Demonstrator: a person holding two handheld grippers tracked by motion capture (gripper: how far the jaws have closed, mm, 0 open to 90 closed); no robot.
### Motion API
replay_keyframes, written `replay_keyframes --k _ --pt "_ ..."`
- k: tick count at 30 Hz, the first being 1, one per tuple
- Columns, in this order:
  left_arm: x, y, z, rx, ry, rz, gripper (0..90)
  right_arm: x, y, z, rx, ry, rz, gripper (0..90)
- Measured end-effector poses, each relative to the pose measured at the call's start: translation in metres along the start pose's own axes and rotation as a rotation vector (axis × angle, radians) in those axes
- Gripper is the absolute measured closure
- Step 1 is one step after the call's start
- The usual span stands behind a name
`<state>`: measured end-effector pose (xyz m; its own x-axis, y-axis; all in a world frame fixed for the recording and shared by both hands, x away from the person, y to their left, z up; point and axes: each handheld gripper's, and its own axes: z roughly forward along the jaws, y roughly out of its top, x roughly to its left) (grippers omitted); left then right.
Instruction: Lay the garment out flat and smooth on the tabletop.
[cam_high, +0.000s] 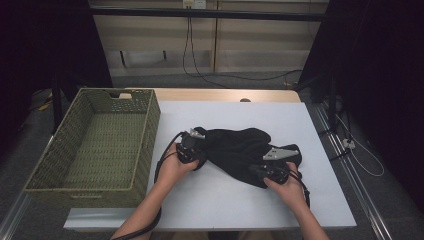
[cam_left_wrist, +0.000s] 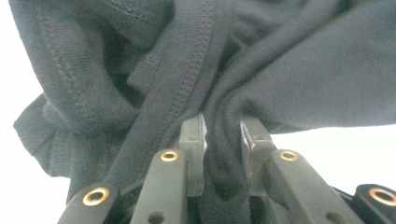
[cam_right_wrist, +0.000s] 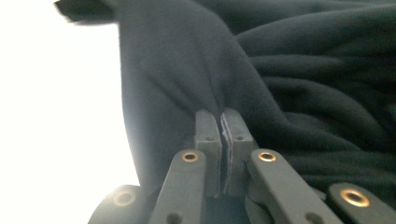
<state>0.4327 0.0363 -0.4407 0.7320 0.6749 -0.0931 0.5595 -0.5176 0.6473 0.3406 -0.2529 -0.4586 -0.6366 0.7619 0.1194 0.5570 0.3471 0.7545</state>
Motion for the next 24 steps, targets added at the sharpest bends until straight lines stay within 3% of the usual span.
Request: replay_keyframes --k 8,13,17,19,24 --pt "0.017 0.004 0.006 -0.076 0.034 -0.055 74.2 0.024 0.011 0.019 0.008 0.096 -0.018 88.0" --pt "0.020 0.001 0.007 -0.104 -0.008 -0.100 61.8 0.042 0.019 0.032 0.010 0.143 -0.035 88.0" --pt "0.018 0.001 0.005 -0.113 0.003 -0.081 50.5 0.053 0.024 0.040 0.017 0.192 -0.042 87.6" --pt "0.017 0.001 0.003 -0.102 0.008 -0.089 40.6 0.057 0.026 0.041 0.020 0.194 -0.042 82.0" --pt "0.012 -0.001 -0.007 -0.102 0.002 -0.081 20.3 0.056 0.037 0.031 -0.017 0.149 -0.046 52.9"
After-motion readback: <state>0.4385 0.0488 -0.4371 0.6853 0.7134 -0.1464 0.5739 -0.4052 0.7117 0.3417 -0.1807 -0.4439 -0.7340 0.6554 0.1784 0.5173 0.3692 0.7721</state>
